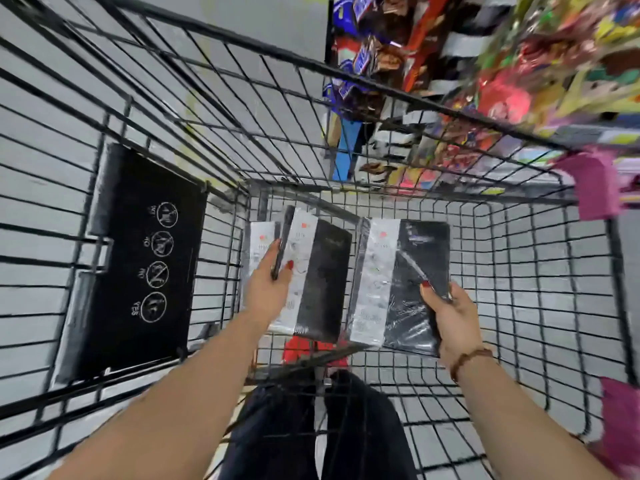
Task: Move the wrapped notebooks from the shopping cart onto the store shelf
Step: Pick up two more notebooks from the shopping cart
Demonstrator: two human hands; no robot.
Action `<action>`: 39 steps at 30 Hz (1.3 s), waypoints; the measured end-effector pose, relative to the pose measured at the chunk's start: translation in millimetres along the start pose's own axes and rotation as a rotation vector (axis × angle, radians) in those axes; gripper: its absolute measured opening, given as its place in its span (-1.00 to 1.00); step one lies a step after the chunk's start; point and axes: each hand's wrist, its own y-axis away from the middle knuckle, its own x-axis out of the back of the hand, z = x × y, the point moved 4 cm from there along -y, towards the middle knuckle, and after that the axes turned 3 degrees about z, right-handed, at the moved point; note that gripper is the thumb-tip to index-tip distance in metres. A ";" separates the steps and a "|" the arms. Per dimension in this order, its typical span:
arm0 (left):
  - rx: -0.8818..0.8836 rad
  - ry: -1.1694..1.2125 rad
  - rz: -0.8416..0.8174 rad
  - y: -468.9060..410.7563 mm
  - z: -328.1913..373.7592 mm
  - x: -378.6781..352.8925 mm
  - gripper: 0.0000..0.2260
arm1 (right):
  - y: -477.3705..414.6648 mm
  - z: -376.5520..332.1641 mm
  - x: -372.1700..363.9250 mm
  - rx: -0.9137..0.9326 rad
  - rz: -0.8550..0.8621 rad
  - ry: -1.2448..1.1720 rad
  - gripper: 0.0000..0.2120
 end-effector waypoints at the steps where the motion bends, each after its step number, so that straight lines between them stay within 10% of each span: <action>1: -0.023 -0.018 -0.023 5.3 6.5 3.9 -0.54 | 10.0 -6.5 4.1 0.018 0.010 -0.014 -0.70; 20: -0.423 0.310 -0.309 121.7 178.7 38.8 -0.57 | 187.1 -118.9 157.9 0.382 0.340 -0.442 -0.88; 39: -0.478 0.339 -0.491 305.9 256.2 -228.4 -0.55 | 178.2 -80.7 474.6 0.441 0.416 -0.622 -0.91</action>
